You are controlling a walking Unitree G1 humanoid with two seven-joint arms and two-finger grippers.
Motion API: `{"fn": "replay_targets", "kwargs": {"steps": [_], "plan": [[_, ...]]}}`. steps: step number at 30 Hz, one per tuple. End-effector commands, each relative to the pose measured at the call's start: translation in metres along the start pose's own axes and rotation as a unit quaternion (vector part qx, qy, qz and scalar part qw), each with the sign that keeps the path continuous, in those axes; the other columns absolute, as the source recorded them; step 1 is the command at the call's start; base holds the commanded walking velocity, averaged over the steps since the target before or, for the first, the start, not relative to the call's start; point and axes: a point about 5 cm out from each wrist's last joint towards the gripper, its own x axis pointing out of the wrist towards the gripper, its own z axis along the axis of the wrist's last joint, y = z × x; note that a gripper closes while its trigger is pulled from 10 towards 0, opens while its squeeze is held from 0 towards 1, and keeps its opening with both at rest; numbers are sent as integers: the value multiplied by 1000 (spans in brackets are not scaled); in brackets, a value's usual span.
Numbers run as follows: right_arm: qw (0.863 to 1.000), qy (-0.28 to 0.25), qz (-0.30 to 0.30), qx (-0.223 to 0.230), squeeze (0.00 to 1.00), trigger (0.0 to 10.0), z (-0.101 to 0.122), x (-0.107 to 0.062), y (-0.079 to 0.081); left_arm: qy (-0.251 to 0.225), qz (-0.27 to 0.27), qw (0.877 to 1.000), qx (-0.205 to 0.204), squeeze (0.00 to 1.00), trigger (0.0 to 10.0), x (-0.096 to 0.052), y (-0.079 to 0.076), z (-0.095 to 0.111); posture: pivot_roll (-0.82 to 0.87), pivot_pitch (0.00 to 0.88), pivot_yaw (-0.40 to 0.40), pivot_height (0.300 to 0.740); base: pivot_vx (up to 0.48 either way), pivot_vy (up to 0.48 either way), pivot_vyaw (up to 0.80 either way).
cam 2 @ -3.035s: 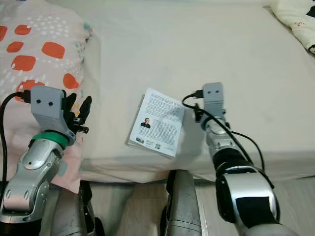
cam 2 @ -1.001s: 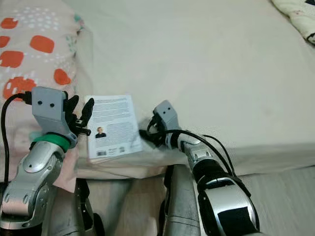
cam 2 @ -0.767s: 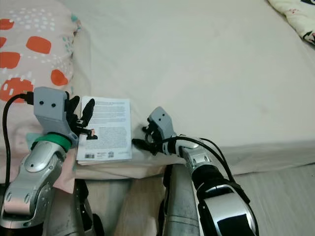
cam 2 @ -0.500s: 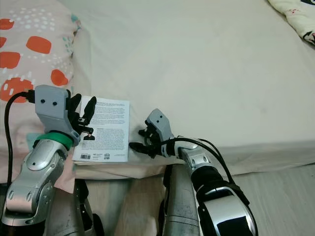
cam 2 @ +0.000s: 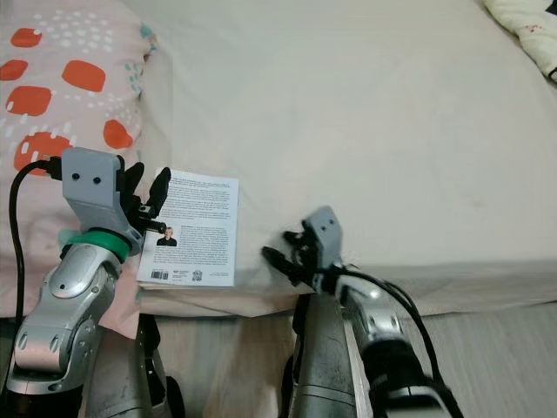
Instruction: Clean up the room
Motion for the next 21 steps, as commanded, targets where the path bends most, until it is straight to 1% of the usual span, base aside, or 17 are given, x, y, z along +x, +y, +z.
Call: {"fn": "replay_targets", "kwargs": {"steps": [1,2,3,4,5,6,7,8,9,10,12,13,14,18,21], "plan": [[999,-9,-37,4,0,10000,0,-7,-8,8,-7,1000,-3,0,10000,0,-2,-5,-1,180,29,490,0,0,0],[995,-75,-70,-1,0,10000,22,-4,-9,8,-7,1000,-2,0,10000,0,-2,-6,-11,167,29,490,0,0,0],[985,-141,-103,-12,0,10000,49,-1,-9,8,-7,1000,0,0,10000,1,-1,-7,-13,160,27,490,0,0,0],[985,-141,-103,-12,0,10000,49,-1,-9,8,-7,1000,0,0,10000,1,-1,-7,-13,160,27,490,0,0,0],[975,-185,-123,-23,0,10000,69,0,-9,7,-6,1000,2,0,10000,2,-1,-8,-17,144,21,490,0,0,0],[964,-226,-132,-46,0,10000,91,3,-6,5,-5,1000,6,0,10000,3,-1,-9,-16,133,15,495,0,0,0],[964,-226,-132,-46,0,10000,91,3,-6,5,-5,1000,6,0,10000,3,-1,-9,-16,133,15,495,0,0,0],[957,-247,-135,-62,0,10000,105,5,-1,3,-4,1000,8,0,10000,3,-1,-9,-14,123,10,500,0,0,0],[954,-260,-134,-72,0,10000,113,7,2,1,-3,1000,8,0,10000,4,-1,-9,-14,120,8,504,0,0,0],[954,-260,-134,-72,0,10000,113,7,2,1,-3,1000,8,0,10000,4,-1,-9,-14,120,8,504,0,0,0],[951,-274,-125,-76,0,10000,123,10,10,-2,1,1000,6,0,10000,6,-1,-10,-16,96,-6,514,0,0,0],[951,-274,-125,-76,0,10000,123,10,10,-2,1,1000,6,0,10000,6,-1,-10,-16,96,-6,514,0,0,0],[951,-277,-116,-73,0,10000,125,13,14,-3,4,1000,5,0,10000,7,-1,-11,-17,86,-11,524,0,0,0],[951,-277,-117,-71,0,10000,124,13,15,-3,5,1000,4,0,10000,7,-1,-12,-17,86,-11,528,0,0,0],[953,-271,-121,-62,0,10000,119,13,18,1,4,1000,0,0,10000,7,-2,-15,-23,73,-16,538,0,0,0]]}}
